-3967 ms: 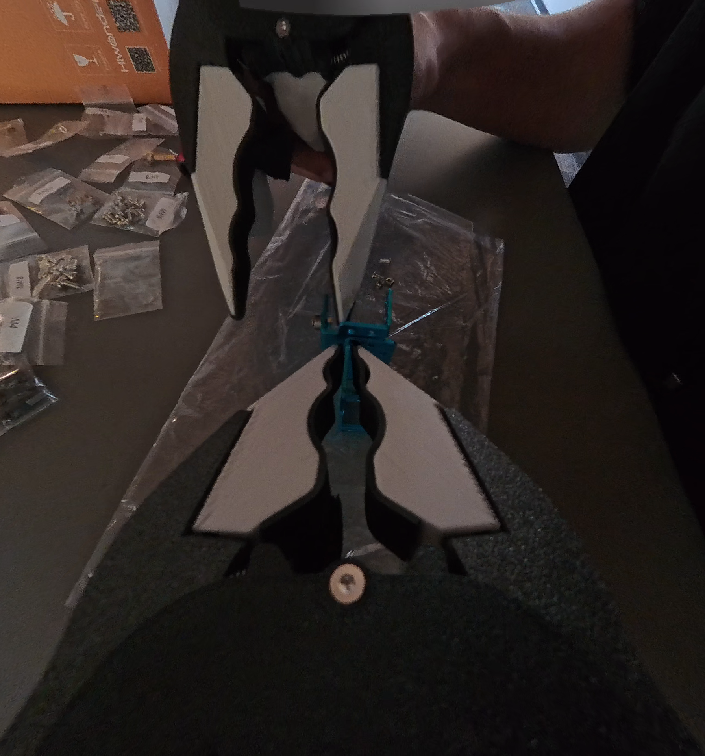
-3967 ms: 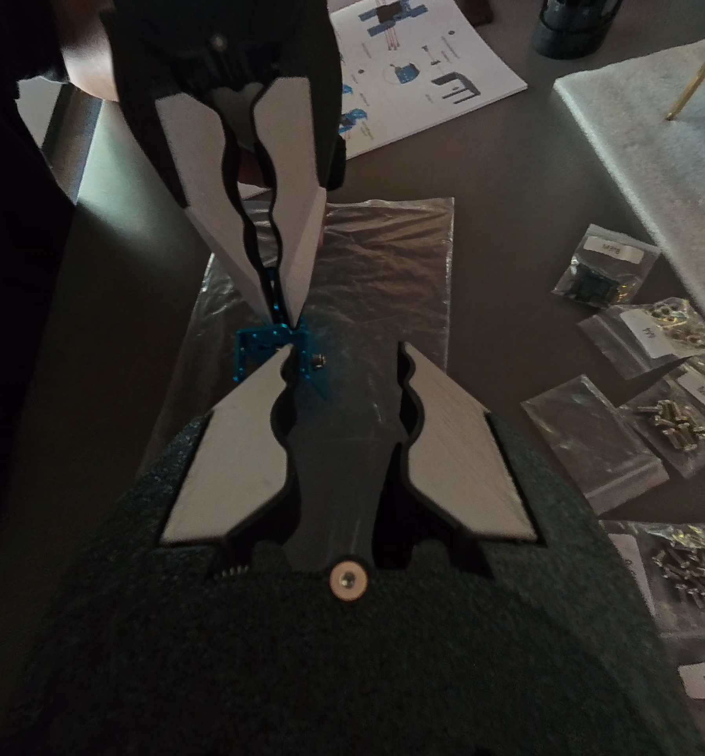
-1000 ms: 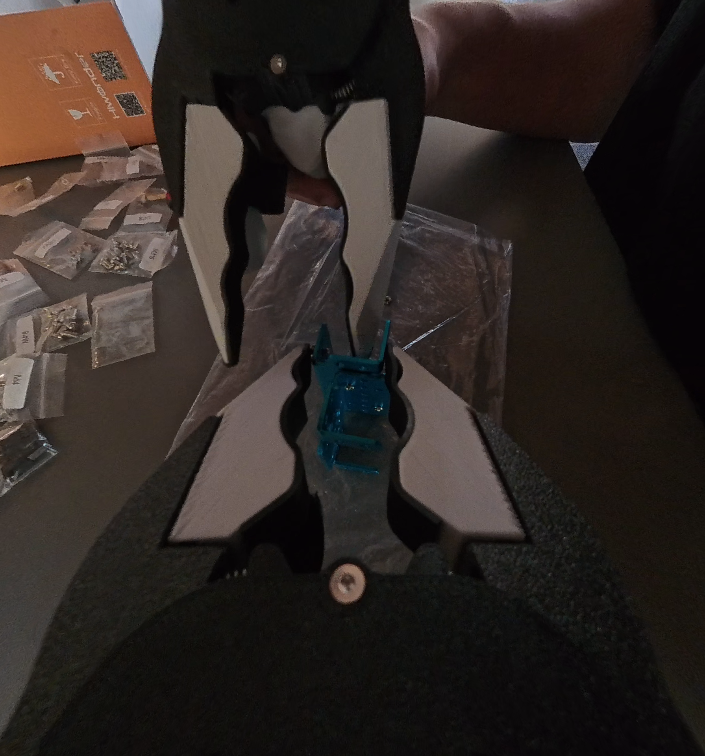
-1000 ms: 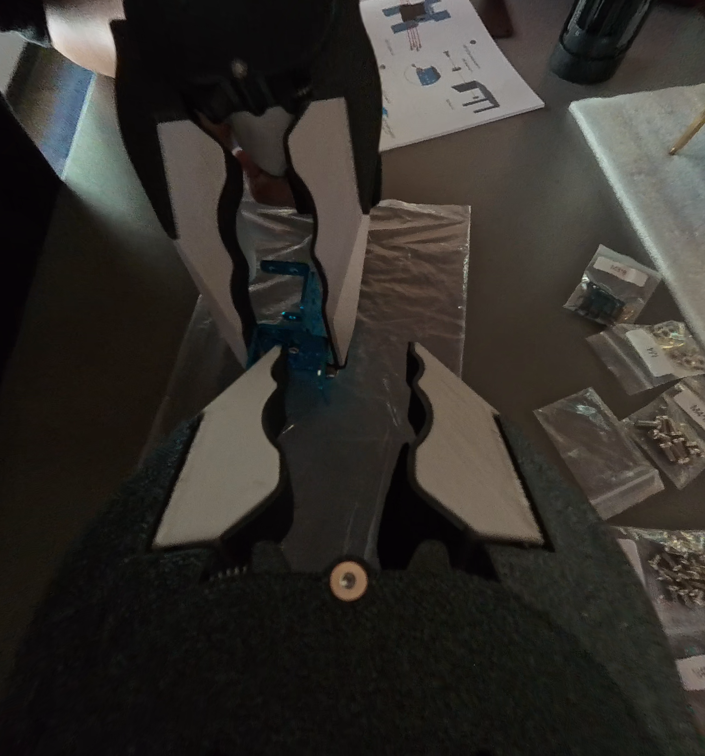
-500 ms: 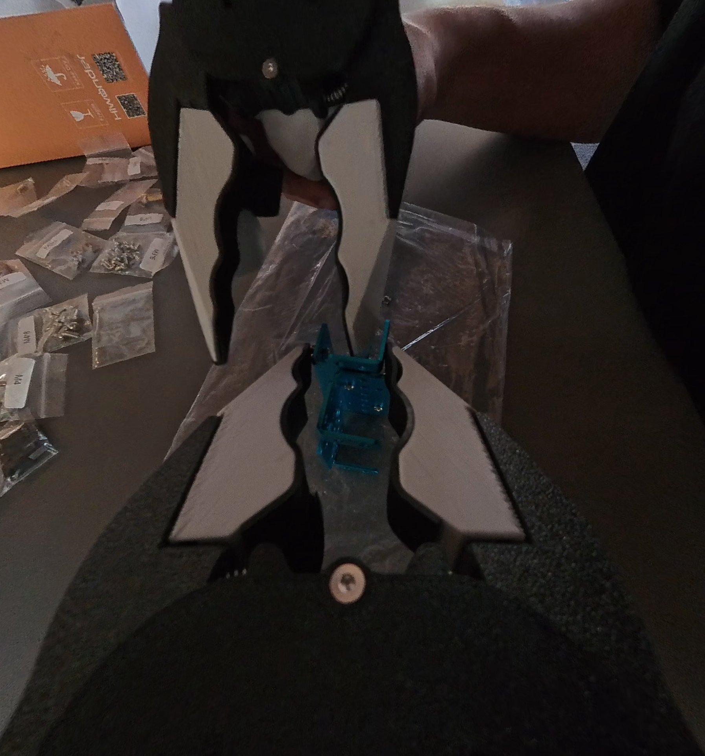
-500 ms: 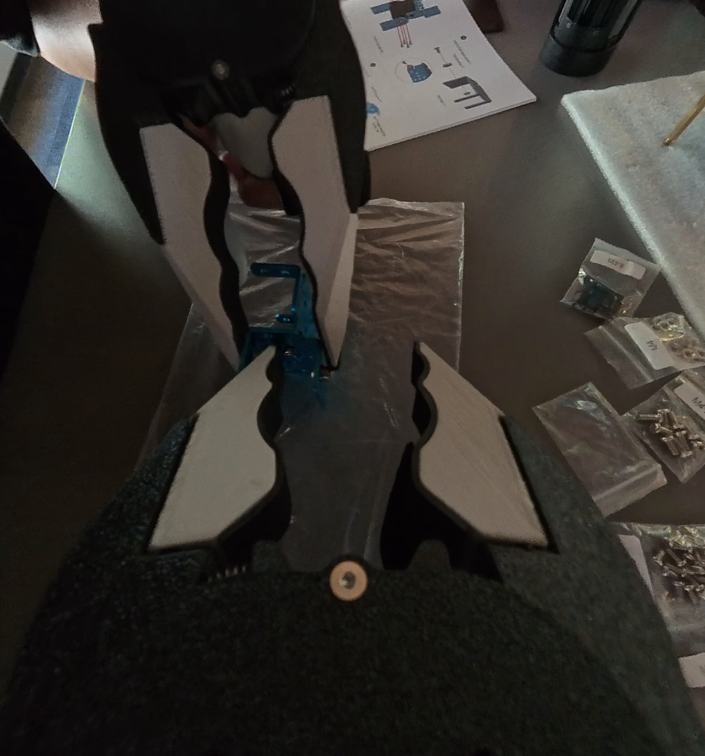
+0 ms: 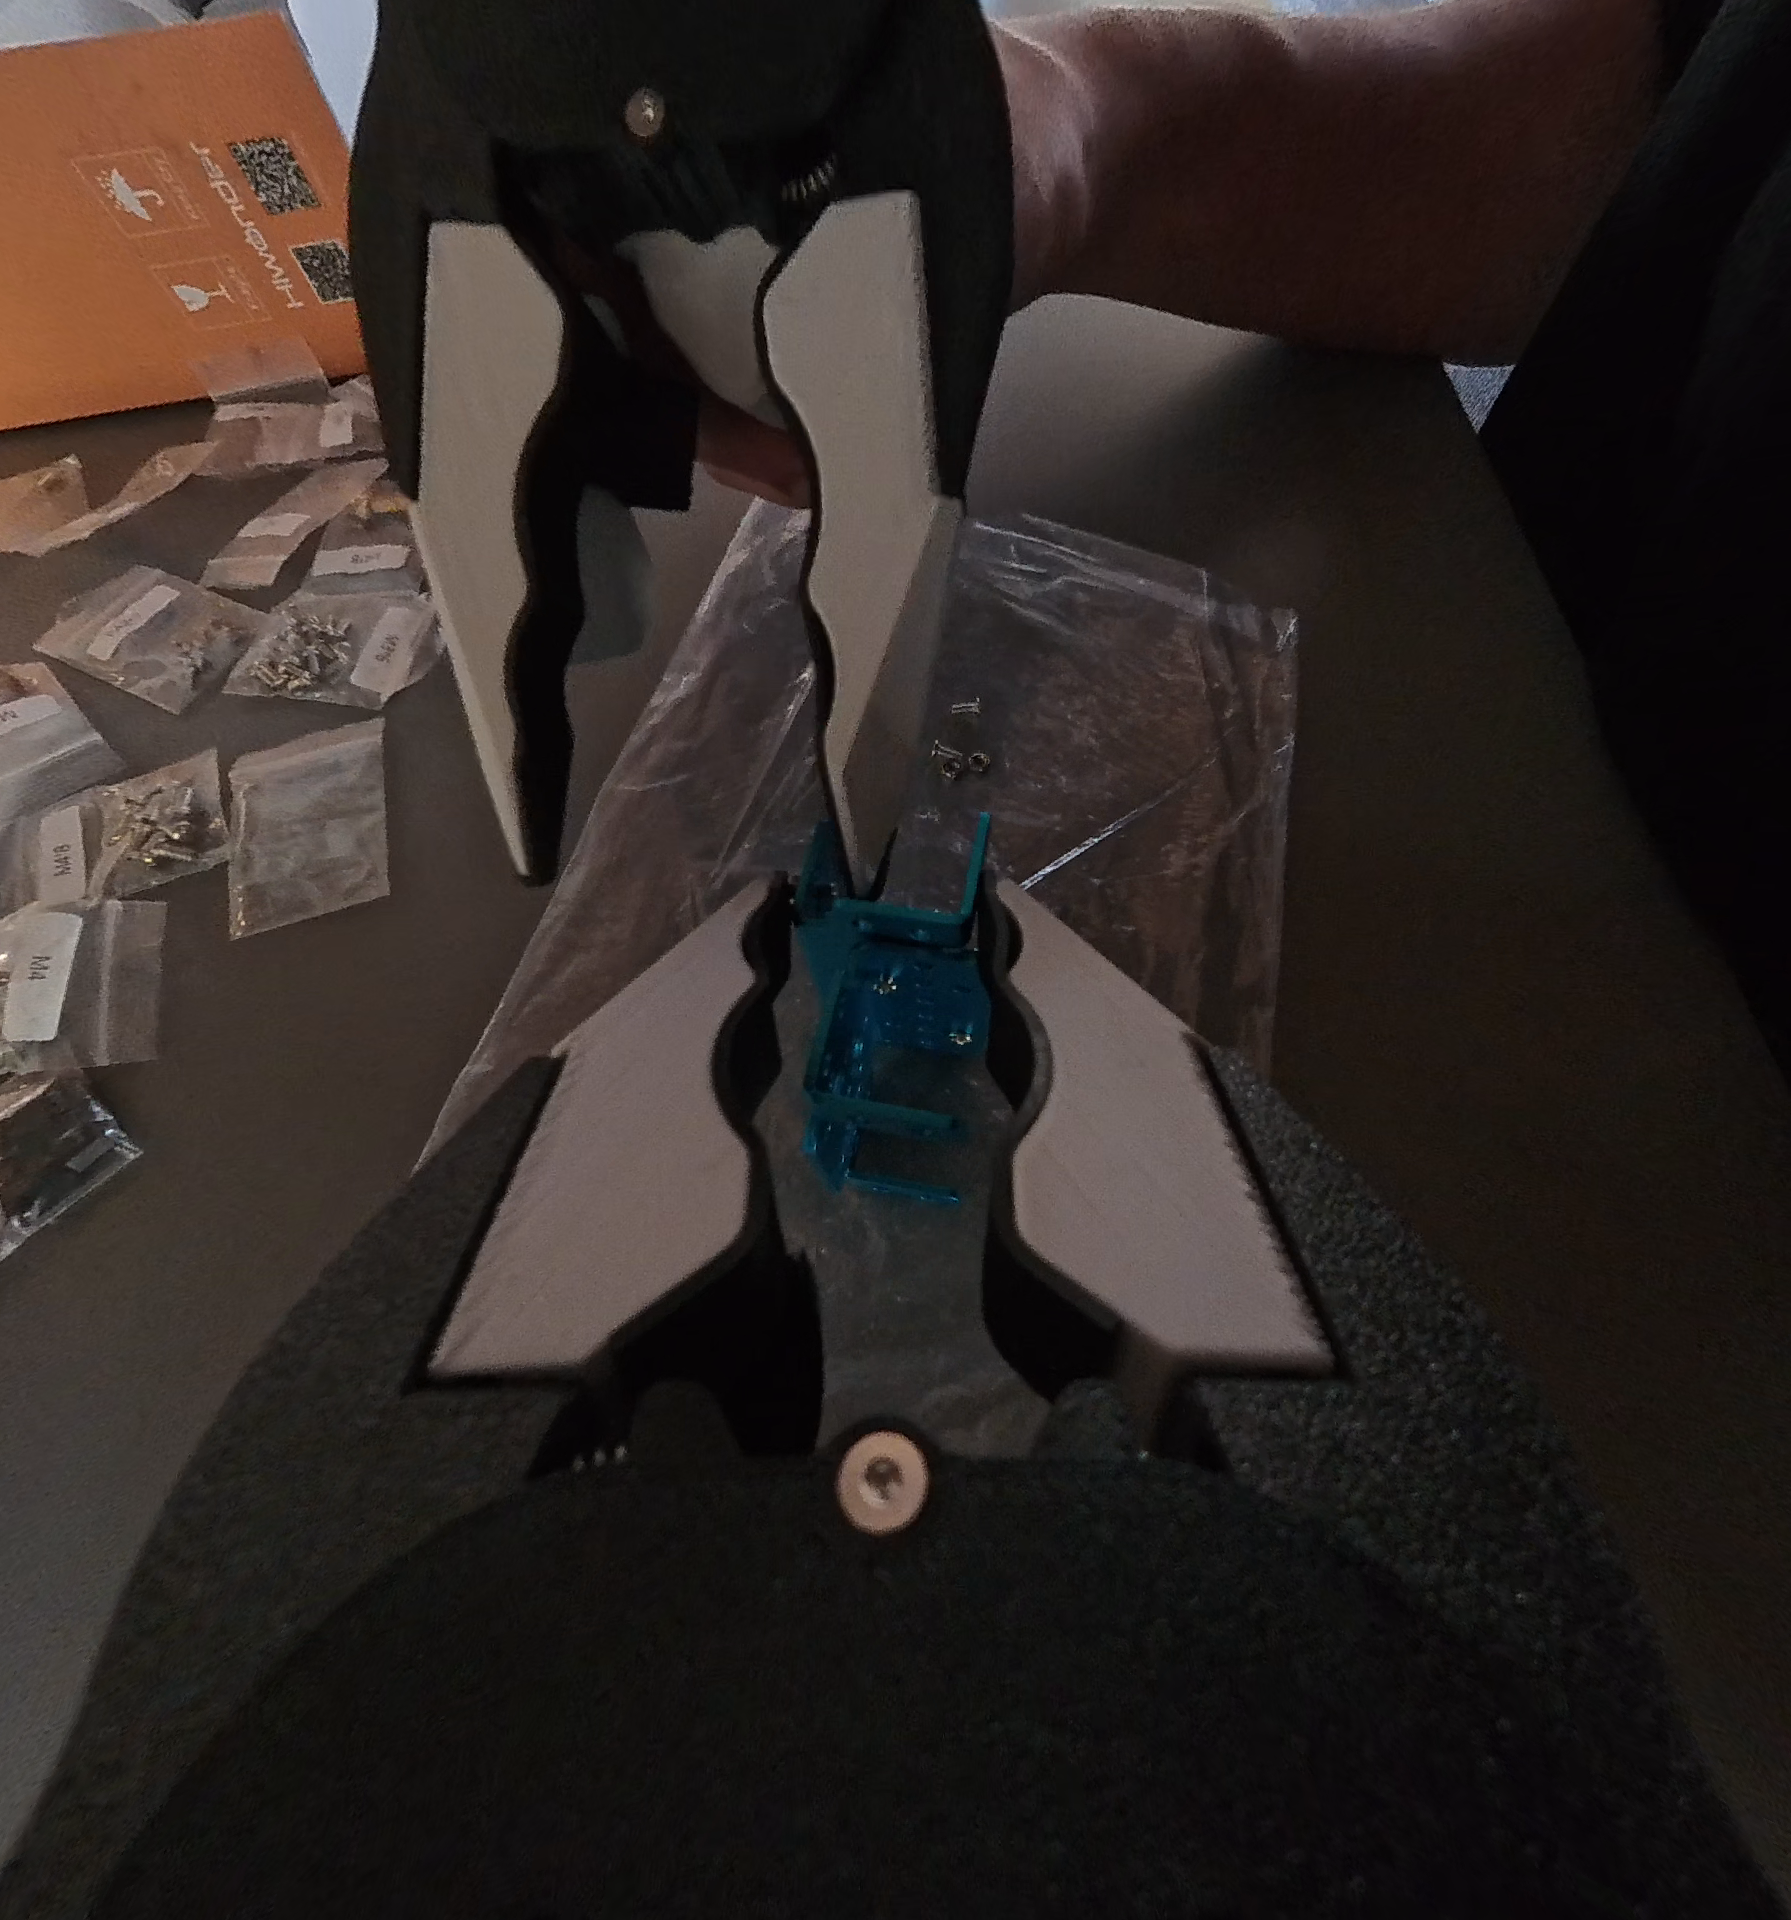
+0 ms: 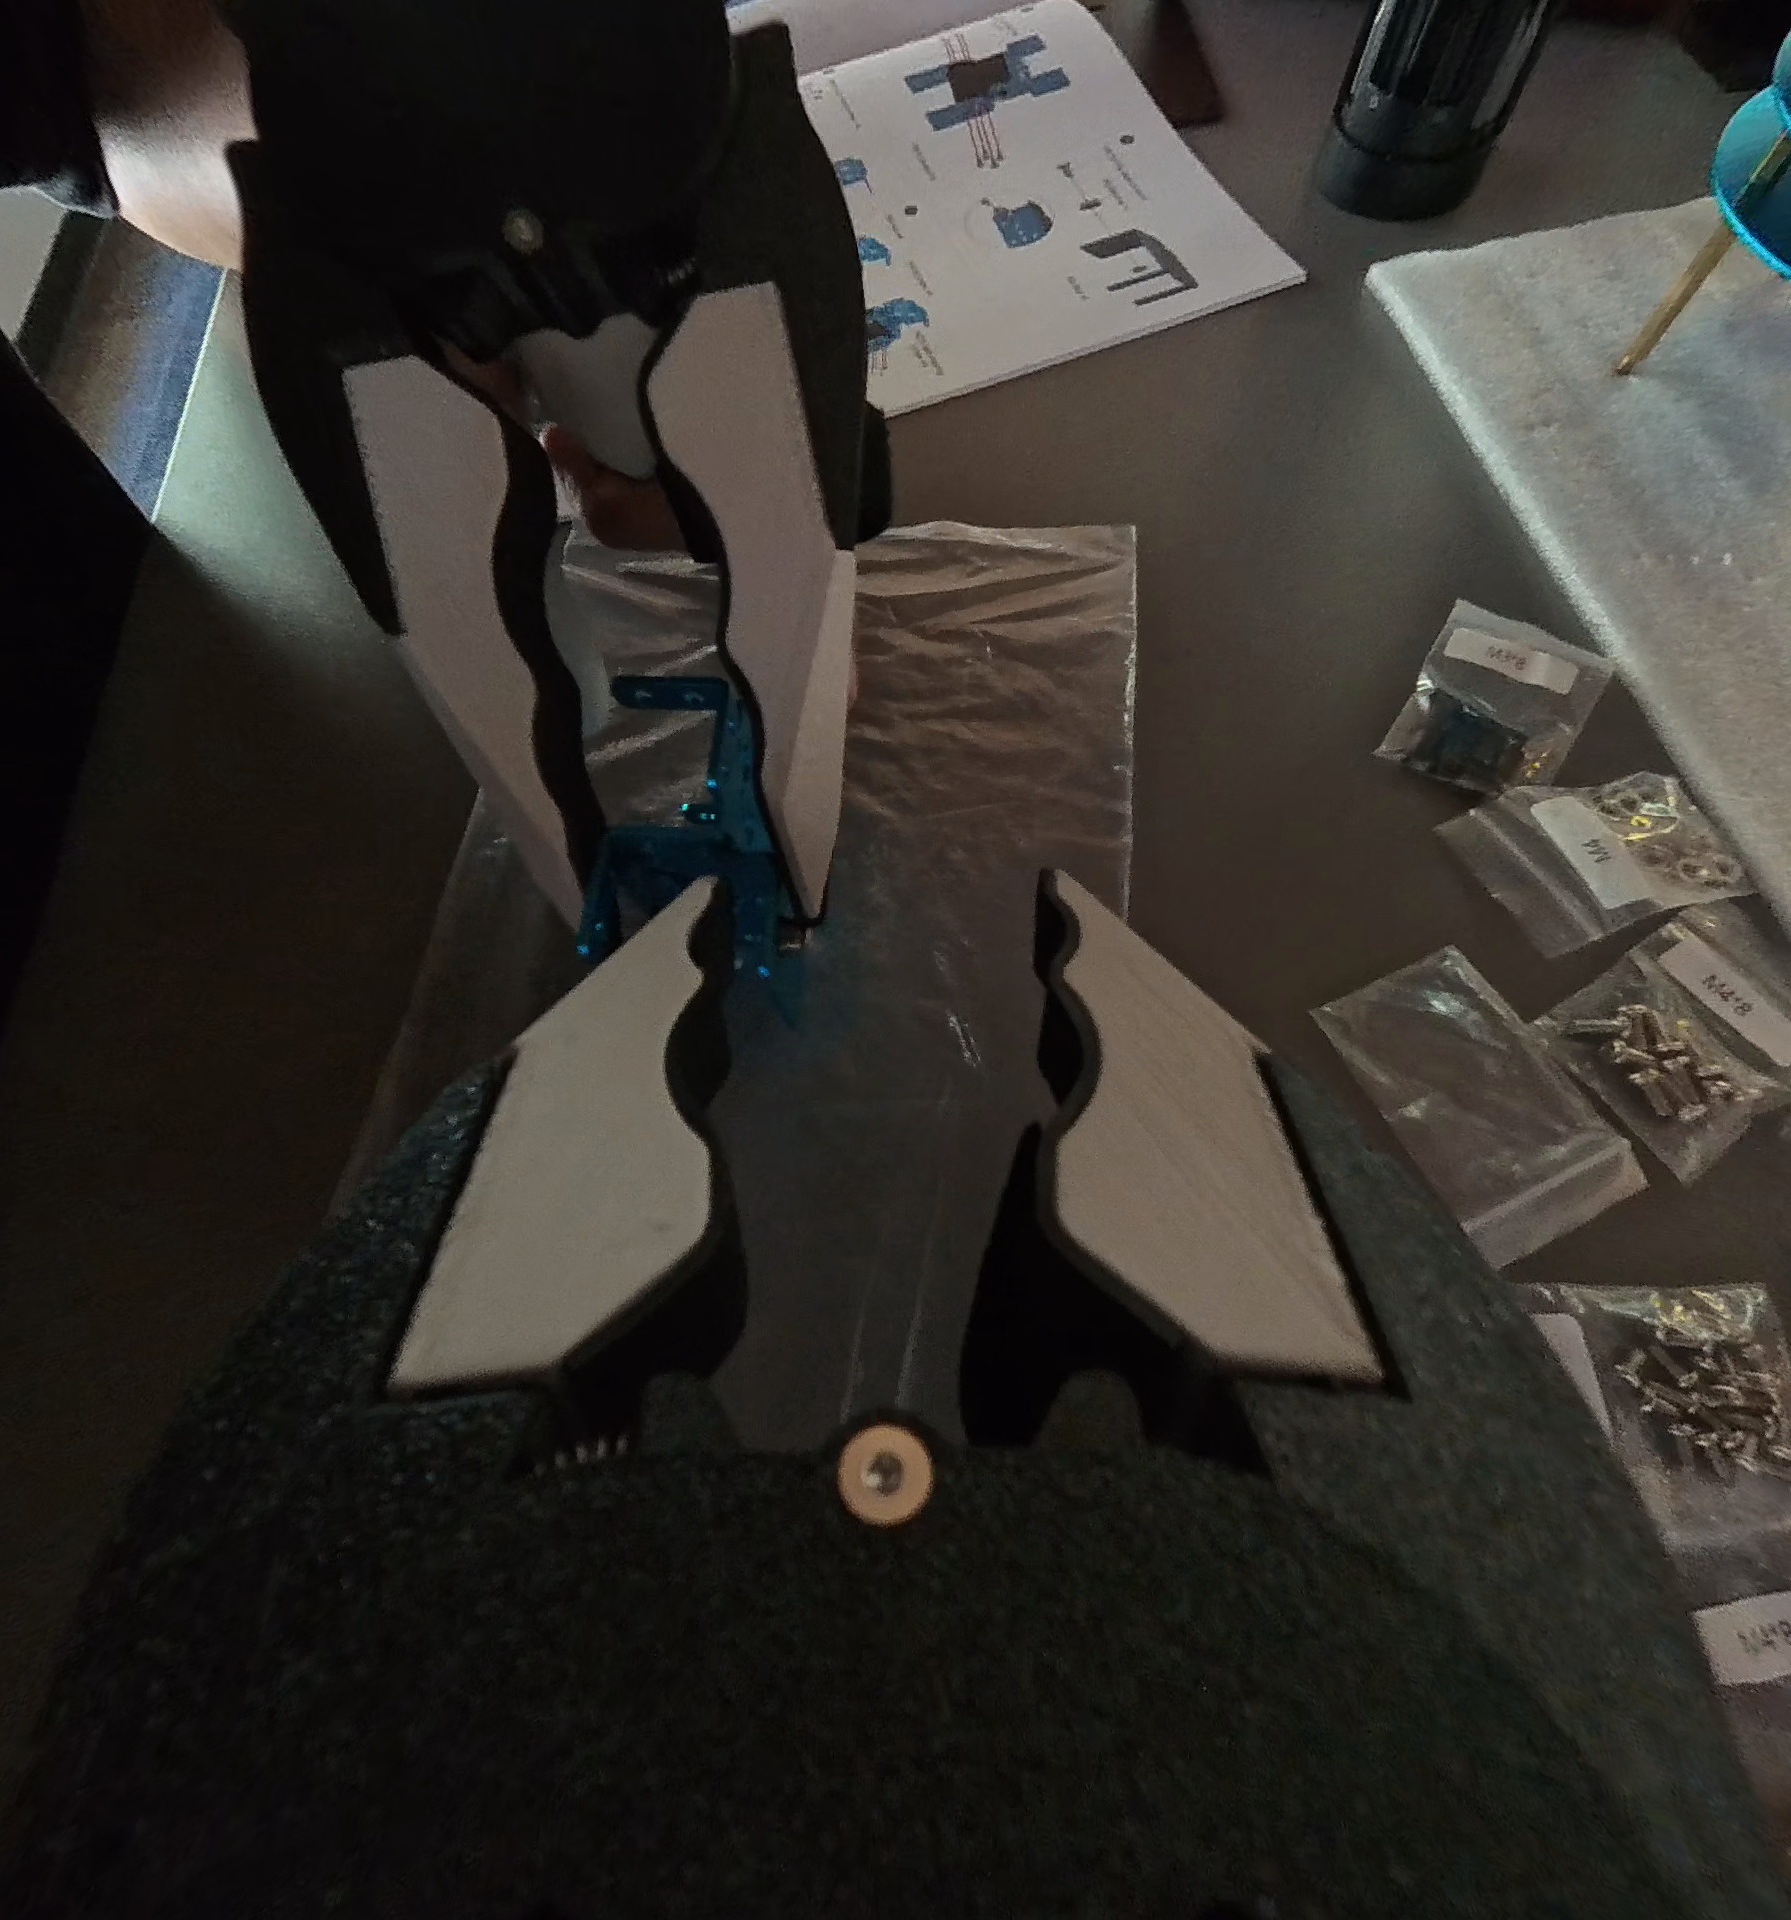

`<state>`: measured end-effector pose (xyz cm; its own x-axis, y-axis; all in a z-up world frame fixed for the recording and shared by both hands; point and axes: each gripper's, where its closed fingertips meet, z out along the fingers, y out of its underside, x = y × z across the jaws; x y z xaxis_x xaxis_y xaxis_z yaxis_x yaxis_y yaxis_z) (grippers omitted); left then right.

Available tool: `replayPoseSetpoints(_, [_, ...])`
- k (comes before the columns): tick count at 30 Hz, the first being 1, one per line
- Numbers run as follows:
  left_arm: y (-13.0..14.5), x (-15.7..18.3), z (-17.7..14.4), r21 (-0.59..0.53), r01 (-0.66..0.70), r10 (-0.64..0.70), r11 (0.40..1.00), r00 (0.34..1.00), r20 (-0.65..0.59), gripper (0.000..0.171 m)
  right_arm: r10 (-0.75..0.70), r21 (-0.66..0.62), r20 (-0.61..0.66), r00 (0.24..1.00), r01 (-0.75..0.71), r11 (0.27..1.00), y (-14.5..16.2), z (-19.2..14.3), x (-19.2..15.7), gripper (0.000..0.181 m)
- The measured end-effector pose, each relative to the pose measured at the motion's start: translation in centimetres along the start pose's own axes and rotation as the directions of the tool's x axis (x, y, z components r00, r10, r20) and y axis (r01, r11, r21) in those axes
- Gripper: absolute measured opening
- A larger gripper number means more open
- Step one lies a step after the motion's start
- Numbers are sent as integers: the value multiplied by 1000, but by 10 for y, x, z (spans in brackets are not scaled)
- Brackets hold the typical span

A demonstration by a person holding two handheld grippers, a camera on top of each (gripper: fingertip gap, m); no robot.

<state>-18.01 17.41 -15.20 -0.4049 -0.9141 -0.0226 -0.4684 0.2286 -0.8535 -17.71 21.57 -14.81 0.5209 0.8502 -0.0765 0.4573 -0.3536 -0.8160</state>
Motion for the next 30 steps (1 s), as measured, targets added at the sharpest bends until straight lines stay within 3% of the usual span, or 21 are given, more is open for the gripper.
replayPoseSetpoints(9, [0,0,0,-2,-7,7,1000,1000,2,35,-25,-41,16,1000,26,999,8,-3,-3,57])
replayPoseSetpoints(13, [0,-2,-2,-4,-6,6,1000,1000,9,35,3,-84,43,999,1,996,23,-23,-2,43])
replayPoseSetpoints(17, [0,-1,-1,-9,-17,17,1000,1000,19,36,52,-223,81,995,-33,974,53,-23,-5,32])
replayPoseSetpoints(21, [1,-1,-3,-13,-19,20,1000,999,41,35,-14,-268,71,997,33,963,55,-12,-9,21])
replayPoseSetpoints(30, [3,-3,-6,-23,-11,13,1000,995,104,35,-36,-295,64,997,53,954,53,-9,-12,16])
